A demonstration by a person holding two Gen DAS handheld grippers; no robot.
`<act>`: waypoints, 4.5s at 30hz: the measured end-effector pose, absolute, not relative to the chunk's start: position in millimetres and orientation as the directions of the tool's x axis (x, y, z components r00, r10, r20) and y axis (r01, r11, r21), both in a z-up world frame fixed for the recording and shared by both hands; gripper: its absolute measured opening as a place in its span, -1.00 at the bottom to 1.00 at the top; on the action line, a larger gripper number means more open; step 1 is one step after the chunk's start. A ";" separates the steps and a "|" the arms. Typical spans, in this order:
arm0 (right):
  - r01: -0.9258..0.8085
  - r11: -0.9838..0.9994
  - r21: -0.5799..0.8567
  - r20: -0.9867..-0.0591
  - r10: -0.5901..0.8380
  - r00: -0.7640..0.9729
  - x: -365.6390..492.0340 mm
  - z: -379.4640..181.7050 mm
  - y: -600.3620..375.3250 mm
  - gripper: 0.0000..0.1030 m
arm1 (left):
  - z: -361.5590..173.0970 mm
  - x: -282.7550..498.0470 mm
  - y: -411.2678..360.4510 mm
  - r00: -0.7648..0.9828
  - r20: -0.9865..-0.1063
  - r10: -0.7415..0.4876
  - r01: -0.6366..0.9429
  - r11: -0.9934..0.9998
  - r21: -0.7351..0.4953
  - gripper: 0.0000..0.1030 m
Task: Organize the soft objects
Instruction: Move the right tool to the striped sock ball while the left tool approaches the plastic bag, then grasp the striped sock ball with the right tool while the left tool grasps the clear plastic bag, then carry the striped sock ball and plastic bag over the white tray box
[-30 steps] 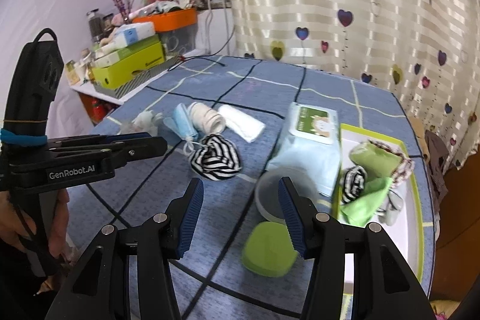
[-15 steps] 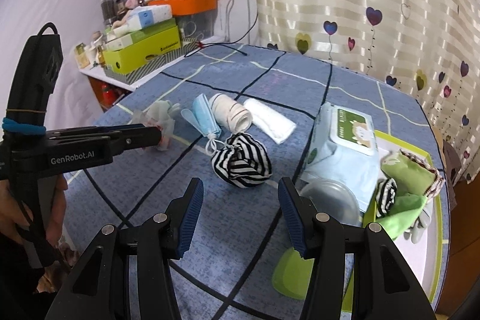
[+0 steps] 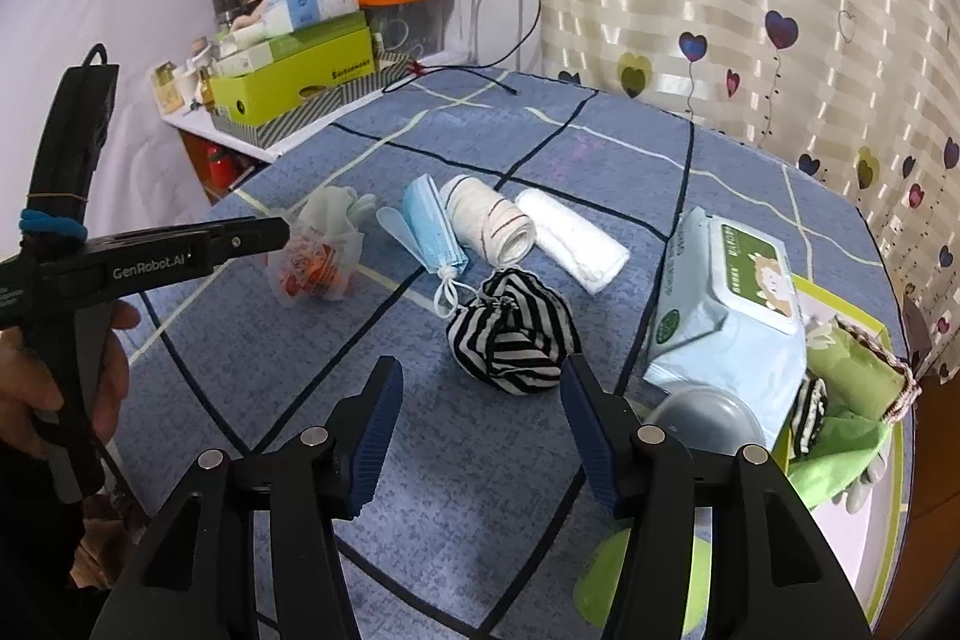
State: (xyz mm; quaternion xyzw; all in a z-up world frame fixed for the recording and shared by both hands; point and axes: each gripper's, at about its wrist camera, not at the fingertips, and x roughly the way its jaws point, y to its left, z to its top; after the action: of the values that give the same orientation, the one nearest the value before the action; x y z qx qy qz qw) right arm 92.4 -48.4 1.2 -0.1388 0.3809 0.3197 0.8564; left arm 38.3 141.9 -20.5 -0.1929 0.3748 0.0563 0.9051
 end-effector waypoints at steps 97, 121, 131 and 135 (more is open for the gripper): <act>-0.461 0.887 0.011 -0.580 0.381 0.720 60.2 59.5 -192.1 -0.87 | 53.5 44.3 -26.6 0.734 -0.621 -0.277 0.114 0.950 -0.289 -0.42; -0.328 0.943 0.062 -0.590 0.300 0.749 68.7 42.1 -273.5 -0.87 | 59.4 63.7 -96.0 0.697 -0.617 -0.364 0.234 0.930 -0.284 -0.42; -0.287 0.955 0.079 -0.616 0.273 0.739 79.3 27.4 -294.8 -0.87 | 56.5 70.5 -112.5 0.678 -0.624 -0.388 0.265 0.921 -0.285 -0.42; -0.278 0.957 0.088 -0.633 0.269 0.726 85.4 17.6 -299.9 -0.87 | 52.8 73.4 -121.7 0.663 -0.632 -0.400 0.279 0.916 -0.288 -0.42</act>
State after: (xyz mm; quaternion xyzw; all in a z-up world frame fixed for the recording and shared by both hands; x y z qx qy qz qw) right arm 85.4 -299.9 17.6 -0.0064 0.3396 0.1471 0.9290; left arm 73.4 -121.7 52.8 -0.0832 0.3654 -0.1870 0.9081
